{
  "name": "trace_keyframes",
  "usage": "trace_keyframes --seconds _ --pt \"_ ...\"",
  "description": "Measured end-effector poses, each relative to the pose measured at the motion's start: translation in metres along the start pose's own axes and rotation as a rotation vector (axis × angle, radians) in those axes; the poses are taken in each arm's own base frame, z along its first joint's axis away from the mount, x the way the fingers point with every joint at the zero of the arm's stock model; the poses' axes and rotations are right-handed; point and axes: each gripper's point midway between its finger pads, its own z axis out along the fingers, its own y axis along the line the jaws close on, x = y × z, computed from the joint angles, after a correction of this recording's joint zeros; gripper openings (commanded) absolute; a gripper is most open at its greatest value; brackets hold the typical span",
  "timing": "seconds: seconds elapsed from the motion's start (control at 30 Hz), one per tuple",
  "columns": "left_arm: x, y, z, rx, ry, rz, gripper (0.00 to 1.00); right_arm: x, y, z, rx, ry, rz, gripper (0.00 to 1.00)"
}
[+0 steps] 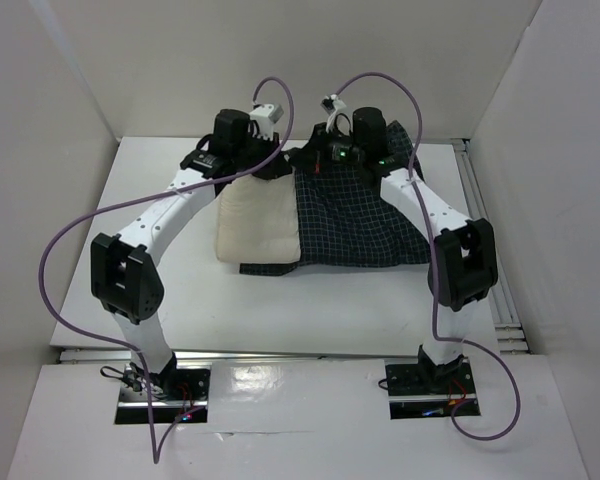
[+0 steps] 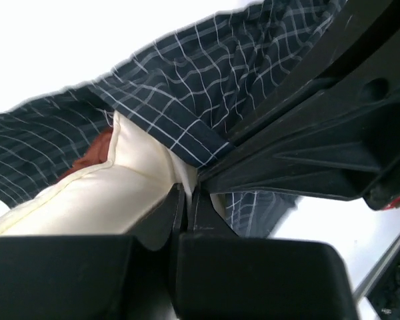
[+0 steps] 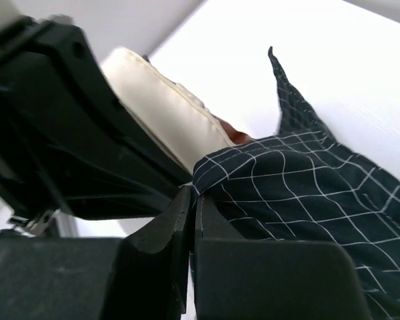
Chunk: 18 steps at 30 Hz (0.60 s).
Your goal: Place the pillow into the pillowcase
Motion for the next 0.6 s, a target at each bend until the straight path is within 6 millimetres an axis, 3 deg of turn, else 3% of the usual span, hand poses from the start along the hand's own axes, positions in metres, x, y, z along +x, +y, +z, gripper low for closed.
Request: trace_keyframes --seconds 0.17,0.37,0.5,0.53,0.57,0.6 --pt "-0.01 -0.006 0.006 0.027 -0.011 -0.027 0.0 -0.01 -0.003 -0.002 -0.102 -0.035 0.046 0.0" --pt "0.007 -0.003 0.013 0.034 0.015 -0.067 0.0 0.009 -0.012 0.003 -0.179 0.016 0.115 0.0" --pt "0.023 0.006 0.019 0.0 0.033 -0.096 0.0 0.028 -0.022 0.005 -0.15 0.067 0.155 0.3" --pt "0.027 0.007 0.02 -0.005 0.041 -0.1 0.14 0.031 -0.026 0.005 -0.128 0.077 0.164 0.5" --pt "0.031 0.007 0.022 -0.009 0.054 -0.103 0.31 0.034 -0.031 0.006 -0.094 0.086 0.171 0.6" --pt "0.036 0.006 0.024 -0.014 0.071 -0.115 0.96 0.036 -0.036 0.007 -0.06 0.089 0.169 0.71"
